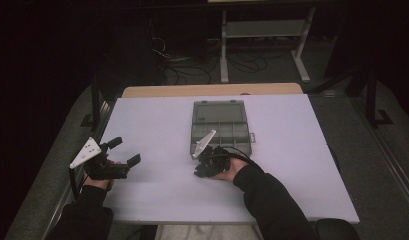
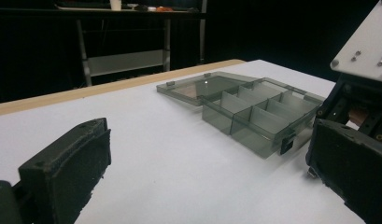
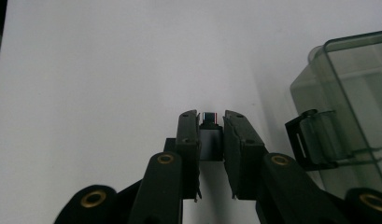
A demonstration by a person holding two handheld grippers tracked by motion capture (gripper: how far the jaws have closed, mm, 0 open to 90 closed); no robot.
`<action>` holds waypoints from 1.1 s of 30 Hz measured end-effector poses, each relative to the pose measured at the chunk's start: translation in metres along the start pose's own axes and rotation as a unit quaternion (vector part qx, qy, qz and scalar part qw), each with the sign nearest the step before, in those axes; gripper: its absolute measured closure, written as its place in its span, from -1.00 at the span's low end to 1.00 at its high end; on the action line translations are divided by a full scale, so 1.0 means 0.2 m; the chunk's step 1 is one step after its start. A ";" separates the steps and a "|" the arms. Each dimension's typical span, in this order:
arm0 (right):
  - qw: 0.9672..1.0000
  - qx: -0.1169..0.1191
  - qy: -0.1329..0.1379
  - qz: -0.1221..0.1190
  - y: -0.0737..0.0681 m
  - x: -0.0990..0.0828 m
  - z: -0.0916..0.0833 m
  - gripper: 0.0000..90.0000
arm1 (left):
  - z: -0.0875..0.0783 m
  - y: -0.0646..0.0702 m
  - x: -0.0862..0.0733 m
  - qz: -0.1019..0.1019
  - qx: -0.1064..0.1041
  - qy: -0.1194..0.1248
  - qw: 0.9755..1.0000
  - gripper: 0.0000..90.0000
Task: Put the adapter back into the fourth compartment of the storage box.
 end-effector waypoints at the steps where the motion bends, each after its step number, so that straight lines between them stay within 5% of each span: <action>1: 1.000 -0.002 0.002 -0.001 0.00 0.00 -0.01 0.68 | 0.00 0.00 0.00 0.000 0.000 0.000 1.000 -1.00; 22: 0.999 -0.023 0.034 0.009 0.03 0.01 -0.20 0.67 | 0.00 0.00 0.00 0.000 0.001 0.000 1.000 -1.00; 33: 0.998 -0.047 0.041 0.019 0.11 -0.01 -0.33 0.67 | 0.00 0.00 0.00 0.000 0.002 0.000 1.000 -1.00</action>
Point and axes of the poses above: each handheld gripper's, and its own axes: z roughly forward along the jaws, x roughly out of its top, y roughly to its right, the point moved 9 cm from there along z, roughly forward along the jaws, and after that the axes turned 12 degrees about -z, right-handed, at the moved point
